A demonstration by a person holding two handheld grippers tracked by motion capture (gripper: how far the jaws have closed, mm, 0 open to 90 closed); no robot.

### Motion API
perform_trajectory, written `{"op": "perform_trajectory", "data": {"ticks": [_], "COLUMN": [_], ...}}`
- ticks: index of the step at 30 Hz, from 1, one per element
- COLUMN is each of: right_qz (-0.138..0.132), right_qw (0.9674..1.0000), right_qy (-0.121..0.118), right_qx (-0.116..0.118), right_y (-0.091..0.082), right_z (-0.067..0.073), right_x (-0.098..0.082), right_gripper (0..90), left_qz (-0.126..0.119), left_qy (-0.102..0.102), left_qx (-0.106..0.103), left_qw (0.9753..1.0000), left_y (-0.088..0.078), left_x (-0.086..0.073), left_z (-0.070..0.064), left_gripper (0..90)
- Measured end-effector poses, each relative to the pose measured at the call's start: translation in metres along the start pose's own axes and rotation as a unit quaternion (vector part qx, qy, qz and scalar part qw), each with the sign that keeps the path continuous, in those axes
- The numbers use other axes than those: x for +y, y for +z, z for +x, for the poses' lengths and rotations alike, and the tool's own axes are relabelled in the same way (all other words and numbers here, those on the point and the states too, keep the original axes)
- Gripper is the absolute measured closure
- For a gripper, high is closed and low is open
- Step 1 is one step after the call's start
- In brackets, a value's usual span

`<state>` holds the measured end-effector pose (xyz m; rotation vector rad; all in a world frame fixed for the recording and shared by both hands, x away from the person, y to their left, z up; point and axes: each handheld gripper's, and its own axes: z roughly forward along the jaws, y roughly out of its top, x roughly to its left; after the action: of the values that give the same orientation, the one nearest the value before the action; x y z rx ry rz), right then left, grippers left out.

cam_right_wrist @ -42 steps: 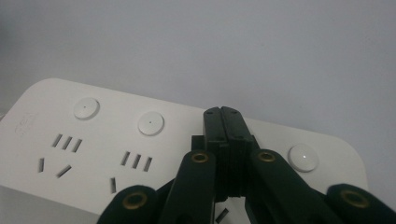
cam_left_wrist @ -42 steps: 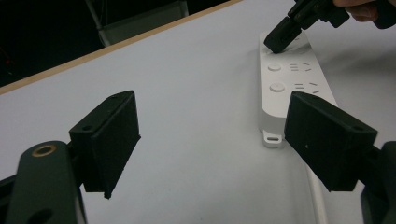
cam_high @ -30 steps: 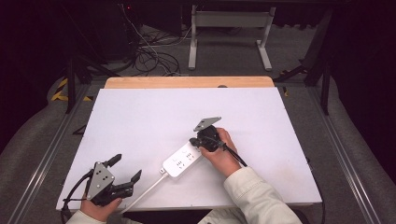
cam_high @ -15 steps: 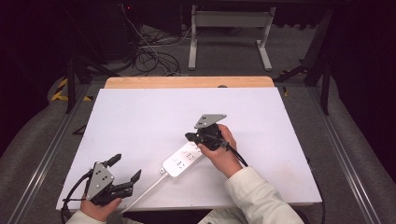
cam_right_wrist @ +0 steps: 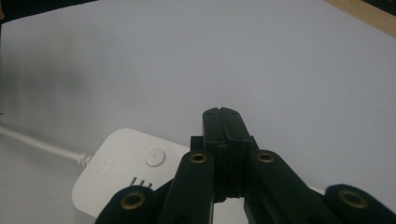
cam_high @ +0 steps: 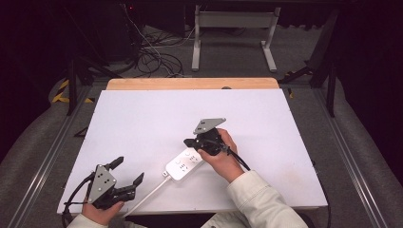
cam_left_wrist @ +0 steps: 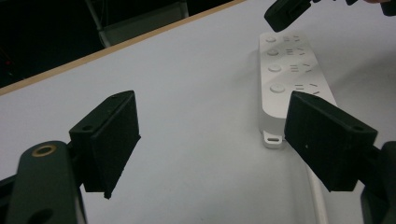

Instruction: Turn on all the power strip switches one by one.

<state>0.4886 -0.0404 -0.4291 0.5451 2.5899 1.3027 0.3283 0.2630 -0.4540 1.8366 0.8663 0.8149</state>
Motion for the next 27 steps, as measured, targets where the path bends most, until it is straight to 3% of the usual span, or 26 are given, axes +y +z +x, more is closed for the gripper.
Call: {"op": "perform_trajectory", "data": {"ticks": [10,27], "right_qz": [0.033,0.060], "right_qw": [0.9994,0.9982], "right_qy": [0.007,0.003], "right_qx": [0.007,0.006], "right_y": [0.015,0.024], "right_z": [0.003,0.005], "right_x": [-0.010,-0.016], "right_gripper": [90.0,90.0], "left_qz": [0.000,-0.001], "left_qy": [-0.002,-0.005], "left_qx": [-0.001,-0.003], "left_qw": [1.0000,1.0000], "left_y": [0.000,0.000], "left_x": [0.000,0.000], "left_z": [0.000,-0.001], "left_gripper": [18.3,18.3]}}
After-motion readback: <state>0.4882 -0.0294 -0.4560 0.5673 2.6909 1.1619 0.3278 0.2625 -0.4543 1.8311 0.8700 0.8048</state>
